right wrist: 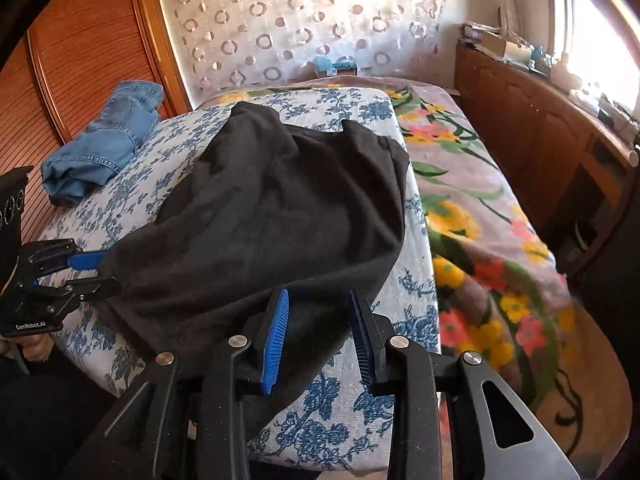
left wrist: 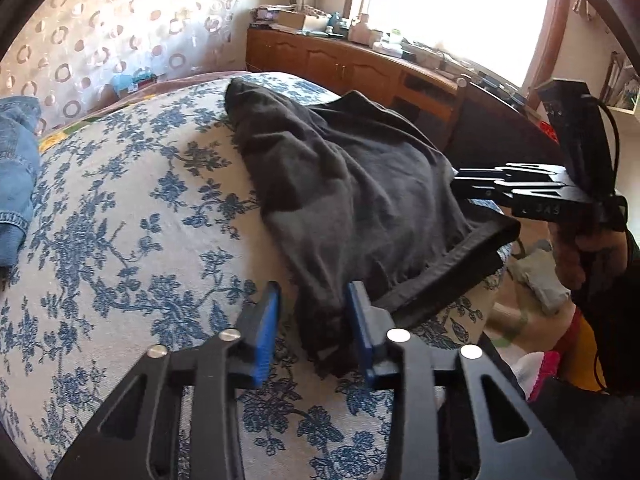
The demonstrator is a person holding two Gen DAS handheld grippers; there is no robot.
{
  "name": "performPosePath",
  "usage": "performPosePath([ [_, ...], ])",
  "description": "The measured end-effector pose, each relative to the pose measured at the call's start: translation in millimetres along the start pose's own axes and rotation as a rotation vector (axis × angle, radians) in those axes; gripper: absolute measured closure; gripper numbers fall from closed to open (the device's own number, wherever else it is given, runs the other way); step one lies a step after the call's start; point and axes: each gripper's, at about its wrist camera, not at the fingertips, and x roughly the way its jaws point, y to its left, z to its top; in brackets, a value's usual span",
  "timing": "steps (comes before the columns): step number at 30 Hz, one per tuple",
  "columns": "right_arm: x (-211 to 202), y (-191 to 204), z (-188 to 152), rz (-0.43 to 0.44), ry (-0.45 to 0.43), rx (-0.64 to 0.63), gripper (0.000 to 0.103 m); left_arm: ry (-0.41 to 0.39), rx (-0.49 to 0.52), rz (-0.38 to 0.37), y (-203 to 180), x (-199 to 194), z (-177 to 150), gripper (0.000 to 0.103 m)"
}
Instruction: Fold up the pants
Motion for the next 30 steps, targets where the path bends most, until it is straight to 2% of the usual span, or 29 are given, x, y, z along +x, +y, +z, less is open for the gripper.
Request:
performPosePath([
  [2, 2, -1, 1, -0.006, -0.006, 0.009, 0.071, 0.007, 0.013, -0.006, -3, 1, 0, 0.078],
  [5, 2, -2, 7, -0.017, -0.021, 0.018, 0.071, 0.004, 0.019, -0.008, -5, 0, 2, 0.094],
  [6, 1, -3, 9, -0.020, -0.028, 0.021, 0.071, -0.002, 0.021, -0.006, -5, -3, 3, 0.095],
  [9, 1, 1, 14, -0.034, -0.046, 0.026, 0.071, -0.034, 0.025, 0.017, 1, -17, 9, 0.096],
  [13, 1, 4, 19, -0.042, -0.065, 0.023, 0.071, -0.068, -0.013, 0.073, 28, -40, 13, 0.096],
  [21, 12, 18, 30, -0.026, -0.073, -0.006, 0.070, -0.062, -0.117, 0.189, 95, -69, -4, 0.096],
  [27, 32, 22, 43, 0.016, -0.072, -0.028, 0.069, -0.036, -0.133, 0.202, 102, -67, -22, 0.096],
  [29, 43, 23, 49, 0.032, -0.068, -0.032, 0.062, -0.028, -0.131, 0.209, 102, -62, -25, 0.096],
  [30, 50, 23, 53, 0.039, -0.062, -0.031, 0.062, -0.026, -0.132, 0.212, 103, -59, -27, 0.096],
])
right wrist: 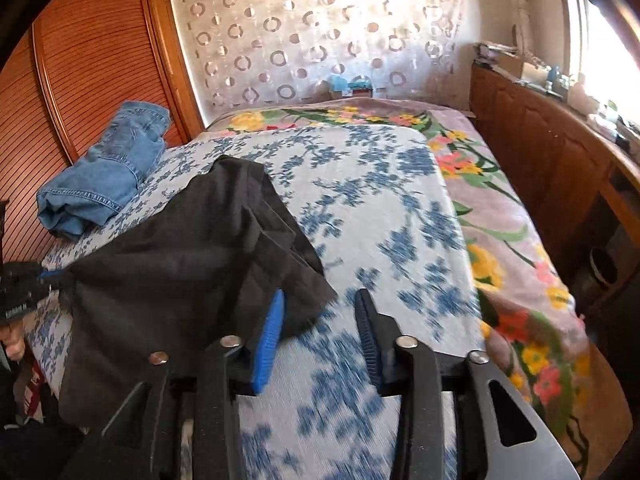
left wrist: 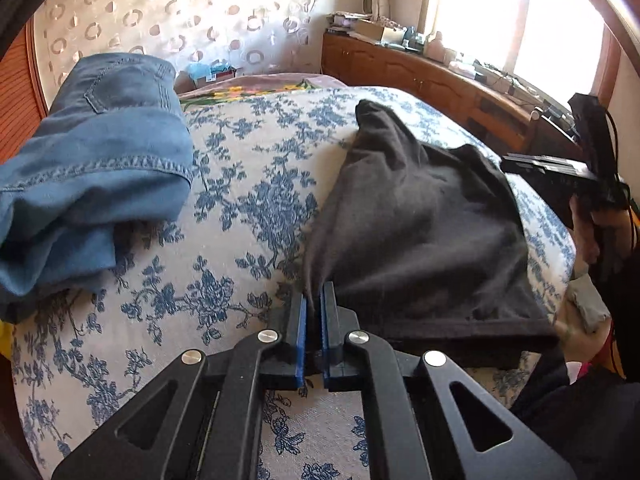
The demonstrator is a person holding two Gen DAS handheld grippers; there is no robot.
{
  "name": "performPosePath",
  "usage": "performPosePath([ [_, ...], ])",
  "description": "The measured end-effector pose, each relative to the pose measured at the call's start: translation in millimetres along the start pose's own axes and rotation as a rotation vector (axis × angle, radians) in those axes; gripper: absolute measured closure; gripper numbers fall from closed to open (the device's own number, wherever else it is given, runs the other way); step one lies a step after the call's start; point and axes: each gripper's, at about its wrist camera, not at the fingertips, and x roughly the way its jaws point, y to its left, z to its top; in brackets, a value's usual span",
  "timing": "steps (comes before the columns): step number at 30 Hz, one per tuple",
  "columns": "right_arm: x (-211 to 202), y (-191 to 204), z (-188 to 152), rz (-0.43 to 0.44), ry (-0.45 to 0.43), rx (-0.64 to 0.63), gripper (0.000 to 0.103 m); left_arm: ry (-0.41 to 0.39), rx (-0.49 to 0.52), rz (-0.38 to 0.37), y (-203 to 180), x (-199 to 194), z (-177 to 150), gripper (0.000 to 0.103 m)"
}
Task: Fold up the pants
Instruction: 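Open the left tool and release the folded pants on the bed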
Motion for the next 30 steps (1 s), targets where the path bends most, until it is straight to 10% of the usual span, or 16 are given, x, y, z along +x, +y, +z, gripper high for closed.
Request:
performPosePath([
  [30, 152, 29, 118, 0.228, 0.196, -0.183, 0.060, -0.029, -0.029, -0.059, 13, 9, -1, 0.096],
])
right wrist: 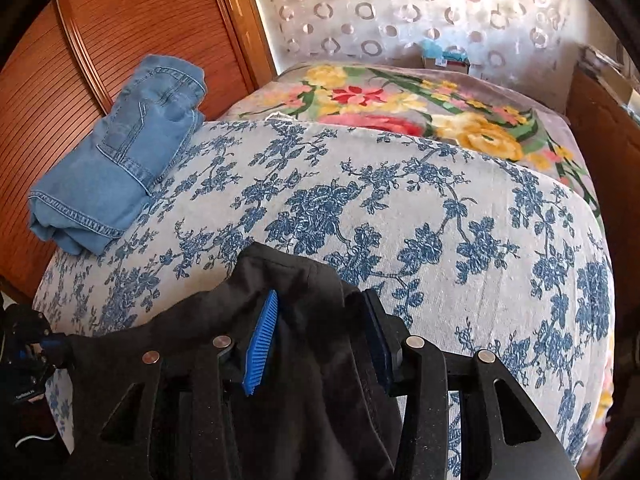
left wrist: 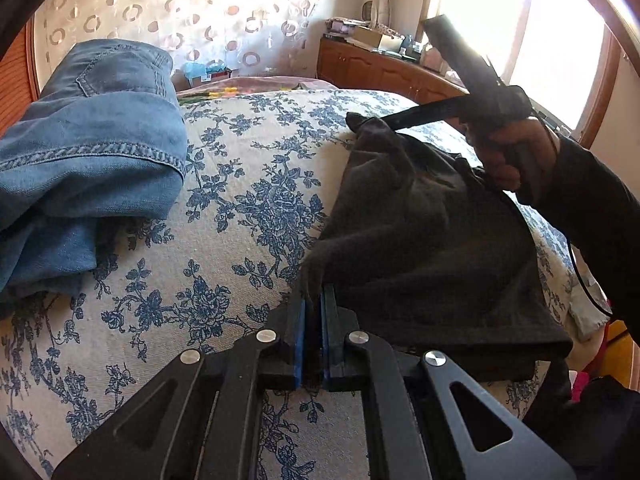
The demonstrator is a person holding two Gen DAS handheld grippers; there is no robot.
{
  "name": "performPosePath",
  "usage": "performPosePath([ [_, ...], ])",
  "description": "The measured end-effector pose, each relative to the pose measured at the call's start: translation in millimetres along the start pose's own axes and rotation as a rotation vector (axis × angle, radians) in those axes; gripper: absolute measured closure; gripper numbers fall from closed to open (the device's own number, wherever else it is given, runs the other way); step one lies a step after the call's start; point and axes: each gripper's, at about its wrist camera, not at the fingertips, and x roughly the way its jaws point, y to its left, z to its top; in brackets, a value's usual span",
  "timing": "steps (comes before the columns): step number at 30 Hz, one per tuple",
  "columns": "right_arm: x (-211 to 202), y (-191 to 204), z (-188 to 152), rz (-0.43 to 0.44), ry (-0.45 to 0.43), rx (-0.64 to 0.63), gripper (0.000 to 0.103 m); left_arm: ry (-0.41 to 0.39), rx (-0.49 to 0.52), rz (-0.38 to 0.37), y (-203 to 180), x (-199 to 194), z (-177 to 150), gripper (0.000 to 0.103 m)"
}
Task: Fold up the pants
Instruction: 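Open the left tool and release the folded pants on the bed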
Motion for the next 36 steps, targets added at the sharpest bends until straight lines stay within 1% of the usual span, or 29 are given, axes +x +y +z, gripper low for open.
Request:
performPosePath([
  [2, 4, 3, 6, 0.011, 0.023, -0.020, 0.091, -0.008, 0.001, -0.001, -1, -3, -1, 0.096],
  [4, 10, 11, 14, 0.009, 0.046, -0.059, 0.094, -0.017, -0.002, -0.003, -1, -6, -2, 0.096],
  [5, 11, 16, 18, -0.012, 0.037, -0.083, 0.095, -0.028, -0.011, -0.006, -1, -10, -3, 0.096],
  [8, 7, 31, 39, -0.037, -0.012, -0.118, 0.096, -0.050, -0.028, -0.005, 1, -18, -4, 0.096],
  [11, 14, 49, 68, -0.061, -0.058, -0.145, 0.096, -0.059, -0.041, 0.016, 5, -24, -4, 0.096],
  [15, 29, 82, 101, -0.061, -0.100, -0.190, 0.096, -0.073, -0.078, 0.047, 16, -32, -5, 0.096],
  [17, 36, 93, 109, -0.072, -0.101, -0.204, 0.094, -0.067, -0.087, 0.065, 21, -34, -6, 0.096],
  [18, 40, 96, 110, -0.074, -0.097, -0.202, 0.092, -0.061, -0.091, 0.070, 22, -33, -7, 0.096],
  [19, 43, 97, 109, -0.065, -0.091, -0.186, 0.085, -0.057, -0.092, 0.069, 23, -33, -8, 0.096],
  [20, 44, 97, 106, -0.065, -0.090, -0.169, 0.080, -0.053, -0.091, 0.069, 22, -32, -9, 0.096],
  [23, 36, 94, 90, -0.095, -0.106, -0.146, 0.071, -0.042, -0.079, 0.080, 22, -29, -10, 0.096],
  [25, 19, 94, 73, -0.117, -0.125, -0.135, 0.070, -0.033, -0.074, 0.091, 20, -26, -10, 0.090],
  [27, -1, 96, 51, -0.114, -0.145, -0.117, 0.070, -0.040, -0.061, 0.101, 18, -26, -9, 0.078],
  [28, -11, 98, 39, -0.112, -0.159, -0.105, 0.070, -0.044, -0.058, 0.101, 16, -24, -7, 0.075],
  [29, -24, 100, 26, -0.109, -0.168, -0.097, 0.070, -0.051, -0.057, 0.099, 16, -25, -7, 0.067],
  [30, -31, 102, 14, -0.109, -0.175, -0.087, 0.070, -0.055, -0.059, 0.098, 17, -26, -6, 0.053],
  [31, -40, 104, 4, -0.105, -0.182, -0.075, 0.070, -0.061, -0.061, 0.095, 19, -28, -6, 0.047],
  [32, -49, 105, -5, -0.101, -0.186, -0.067, 0.070, -0.065, -0.063, 0.094, 21, -29, -5, 0.035],
  [33, -55, 109, -17, -0.097, -0.190, -0.061, 0.070, -0.071, -0.067, 0.090, 22, -31, -5, 0.026],
  [36, -69, 122, -47, -0.093, -0.189, -0.061, 0.070, -0.092, -0.066, 0.104, 26, -38, -6, 0.026],
])
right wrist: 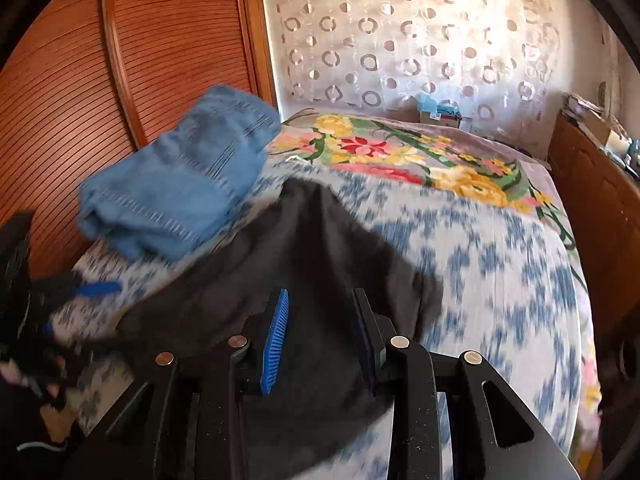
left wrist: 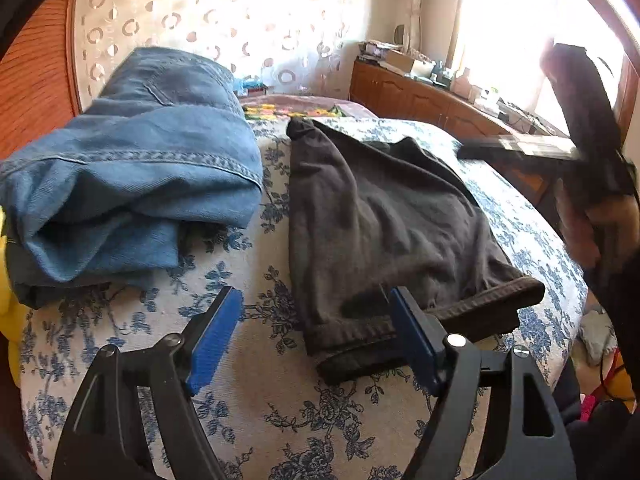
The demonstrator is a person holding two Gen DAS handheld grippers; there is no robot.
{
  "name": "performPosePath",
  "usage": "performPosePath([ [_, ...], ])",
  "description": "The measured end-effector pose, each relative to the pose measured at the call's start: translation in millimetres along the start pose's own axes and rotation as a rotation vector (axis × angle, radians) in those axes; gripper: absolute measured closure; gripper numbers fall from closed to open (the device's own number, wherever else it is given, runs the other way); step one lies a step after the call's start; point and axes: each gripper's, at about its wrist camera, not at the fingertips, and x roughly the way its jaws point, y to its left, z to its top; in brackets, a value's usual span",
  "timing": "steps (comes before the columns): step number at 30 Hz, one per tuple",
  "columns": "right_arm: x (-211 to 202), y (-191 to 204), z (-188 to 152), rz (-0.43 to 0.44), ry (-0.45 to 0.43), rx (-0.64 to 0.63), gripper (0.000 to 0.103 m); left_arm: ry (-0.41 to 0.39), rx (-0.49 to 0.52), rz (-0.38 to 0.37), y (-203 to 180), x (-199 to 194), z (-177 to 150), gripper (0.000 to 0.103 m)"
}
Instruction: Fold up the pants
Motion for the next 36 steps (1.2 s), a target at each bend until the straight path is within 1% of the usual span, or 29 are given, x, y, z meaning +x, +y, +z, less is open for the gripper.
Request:
performPosePath([
  [5, -35, 22, -42, 0.015, 0.009, 0.011, 0.070, -0.014, -0.010, 0.001, 1, -13, -6, 0.026],
  [9, -52, 34, -67, 0.028, 0.025, 0.015, 0.070, -0.006, -0.003, -0.005, -1, -16, -11, 0.030],
  [19, -72, 51, -94, 0.022, 0.045, 0.021, 0.070, 0.030, 0.031, -0.007, -12, -9, -18, 0.033],
  [24, -72, 56, -100, 0.015, 0.075, 0.027, 0.070, 0.046, 0.032, 0.000, -12, -2, -19, 0.033],
  [29, -71, 60, -105, 0.020, 0.085, 0.027, 0.070, 0.063, 0.024, 0.001, -10, 4, -20, 0.034],
  [33, -70, 67, -108, 0.017, 0.094, 0.002, 0.071, 0.063, 0.029, 0.005, -11, 5, -19, 0.035],
  [34, -70, 69, -108, 0.014, 0.095, -0.006, 0.080, 0.064, 0.029, 0.004, -10, 5, -19, 0.035],
  [35, -70, 69, -108, 0.016, 0.092, -0.009, 0.089, 0.065, 0.030, 0.002, -10, 6, -19, 0.038],
  [36, -71, 70, -107, 0.023, 0.089, -0.014, 0.090, 0.067, 0.031, 0.002, -11, 6, -19, 0.039],
])
